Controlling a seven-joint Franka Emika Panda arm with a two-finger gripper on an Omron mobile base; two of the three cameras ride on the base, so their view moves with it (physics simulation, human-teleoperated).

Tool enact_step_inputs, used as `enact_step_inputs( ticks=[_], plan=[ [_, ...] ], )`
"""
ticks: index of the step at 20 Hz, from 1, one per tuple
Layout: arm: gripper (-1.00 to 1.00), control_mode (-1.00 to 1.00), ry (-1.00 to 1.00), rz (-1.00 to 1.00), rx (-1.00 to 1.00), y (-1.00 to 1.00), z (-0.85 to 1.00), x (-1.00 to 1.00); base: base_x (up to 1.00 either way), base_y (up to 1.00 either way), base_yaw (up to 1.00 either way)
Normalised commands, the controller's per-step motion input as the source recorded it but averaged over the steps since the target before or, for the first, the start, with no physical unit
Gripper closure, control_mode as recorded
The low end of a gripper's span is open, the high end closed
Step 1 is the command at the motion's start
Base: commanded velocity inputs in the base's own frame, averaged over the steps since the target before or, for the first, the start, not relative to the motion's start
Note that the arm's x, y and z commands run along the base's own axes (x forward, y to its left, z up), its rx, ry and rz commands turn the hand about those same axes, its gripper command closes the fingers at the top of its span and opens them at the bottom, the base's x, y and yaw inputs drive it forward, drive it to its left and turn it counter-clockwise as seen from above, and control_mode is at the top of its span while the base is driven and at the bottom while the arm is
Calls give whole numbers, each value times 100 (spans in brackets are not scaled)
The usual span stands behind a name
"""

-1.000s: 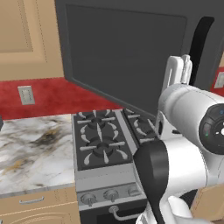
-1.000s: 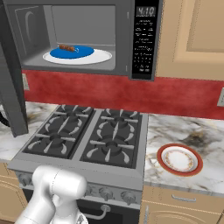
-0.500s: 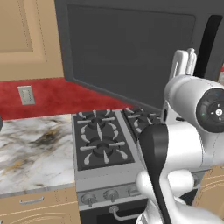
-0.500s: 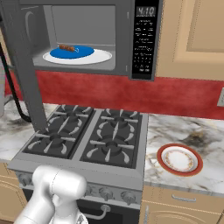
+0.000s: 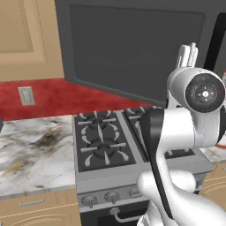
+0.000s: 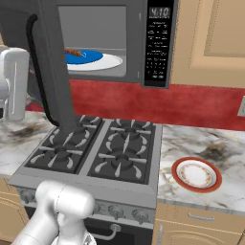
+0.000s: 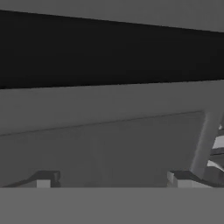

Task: Pick the kebab skewer from the counter and place it in the microwave. Then turn on the microwave.

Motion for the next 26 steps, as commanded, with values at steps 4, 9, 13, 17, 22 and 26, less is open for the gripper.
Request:
enact_step_inputs(
  ticks=[4, 9, 13, 17, 22, 26],
  plan=[
    [-100, -100, 0, -13, -4, -30, 1, 36, 0, 0, 0],
    [-100, -100, 0, -12, -4, -31, 3, 35, 0, 0, 0],
    [-100, -100, 0, -12, -3, -32, 4, 34, 0, 0, 0],
    [-100, -100, 0, -12, -3, -32, 4, 35, 0, 0, 0],
    [-100, -100, 0, -10, -2, -33, 3, 36, 0, 0, 0],
    [-100, -100, 0, -3, 0, -32, 2, 40, 0, 0, 0]
  ],
)
